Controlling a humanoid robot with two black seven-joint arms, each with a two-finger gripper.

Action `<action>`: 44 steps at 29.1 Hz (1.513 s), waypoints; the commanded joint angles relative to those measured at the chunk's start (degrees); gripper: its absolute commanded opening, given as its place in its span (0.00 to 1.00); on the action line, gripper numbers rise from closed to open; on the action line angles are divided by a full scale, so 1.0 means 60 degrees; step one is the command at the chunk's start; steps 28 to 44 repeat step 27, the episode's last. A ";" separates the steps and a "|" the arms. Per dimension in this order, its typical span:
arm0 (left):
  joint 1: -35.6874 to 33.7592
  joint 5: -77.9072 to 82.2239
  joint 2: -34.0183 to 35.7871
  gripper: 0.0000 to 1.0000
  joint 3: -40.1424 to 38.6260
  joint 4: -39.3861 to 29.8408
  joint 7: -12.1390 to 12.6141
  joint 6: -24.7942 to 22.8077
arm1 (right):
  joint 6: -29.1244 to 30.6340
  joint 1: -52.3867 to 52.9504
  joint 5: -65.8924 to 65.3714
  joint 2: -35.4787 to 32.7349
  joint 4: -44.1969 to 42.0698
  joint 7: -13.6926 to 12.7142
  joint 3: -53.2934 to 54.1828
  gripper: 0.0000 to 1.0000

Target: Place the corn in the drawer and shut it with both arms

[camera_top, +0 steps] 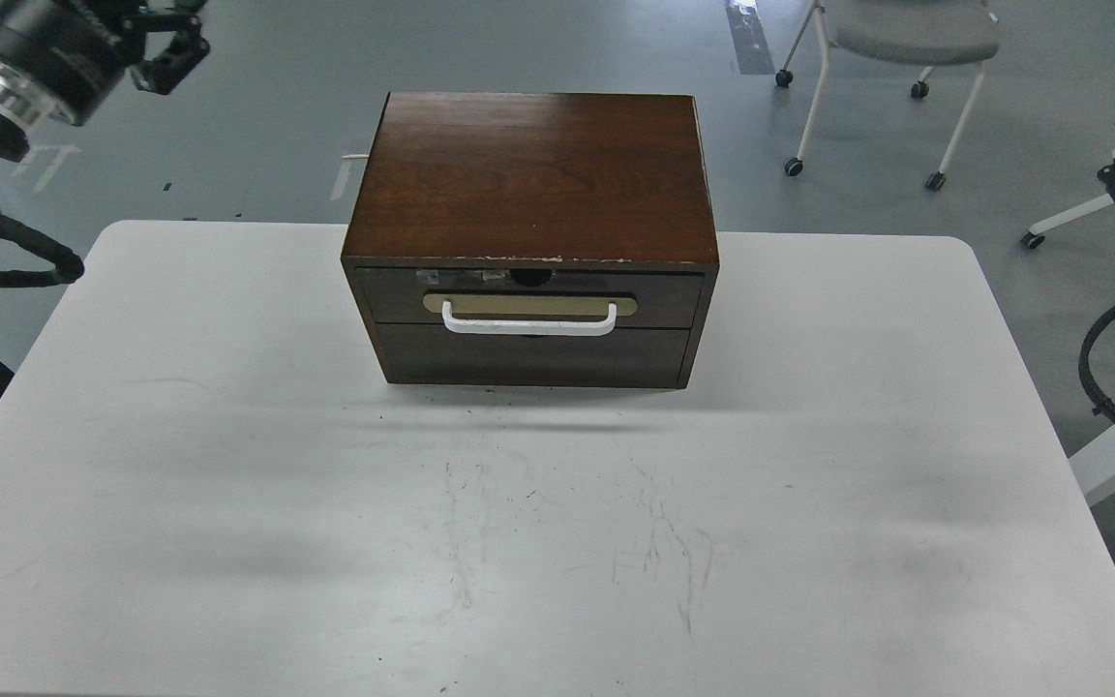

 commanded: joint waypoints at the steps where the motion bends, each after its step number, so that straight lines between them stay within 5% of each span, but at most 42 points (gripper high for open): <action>1: 0.0389 -0.0551 -0.1055 0.98 -0.0035 0.1907 0.0483 -0.0035 | 0.0000 -0.0358 0.0022 0.0372 0.0014 -0.0009 0.0016 1.00; 13: 0.1341 -0.1369 -0.2200 0.98 -0.0064 0.2440 0.0586 -0.0035 | 0.0000 -0.0520 0.1604 0.1120 0.0043 -0.0068 0.0339 1.00; 44: 0.1738 -0.1547 -0.2157 0.98 -0.0108 0.2440 0.0542 -0.0035 | 0.0000 -0.0828 0.1546 0.1076 0.0175 -0.0010 0.0178 1.00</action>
